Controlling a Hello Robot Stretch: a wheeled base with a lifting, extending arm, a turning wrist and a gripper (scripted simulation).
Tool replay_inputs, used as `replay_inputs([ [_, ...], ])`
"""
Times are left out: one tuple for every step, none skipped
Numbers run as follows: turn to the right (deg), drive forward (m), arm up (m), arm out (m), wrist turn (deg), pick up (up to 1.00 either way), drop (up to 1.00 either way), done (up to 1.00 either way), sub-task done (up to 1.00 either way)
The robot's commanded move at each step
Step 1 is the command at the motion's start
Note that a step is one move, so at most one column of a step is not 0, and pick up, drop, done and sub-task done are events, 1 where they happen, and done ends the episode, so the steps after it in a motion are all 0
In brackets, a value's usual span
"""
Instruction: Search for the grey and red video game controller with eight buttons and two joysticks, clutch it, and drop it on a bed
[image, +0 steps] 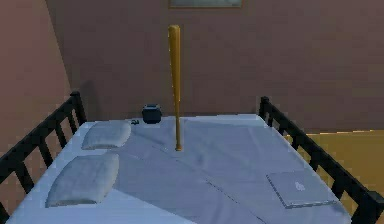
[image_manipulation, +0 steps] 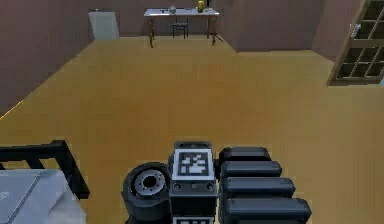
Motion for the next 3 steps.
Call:
replay_inputs([
  [0.0,0.35,0.00,0.00,0.0,0.00,0.00,0.00,0.00],
  [-3.0,0.00,0.00,0.00,0.0,0.00,0.00,0.00,0.00],
  [6.0,0.00,0.00,0.00,0.0,0.00,0.00,0.00,0.00],
])
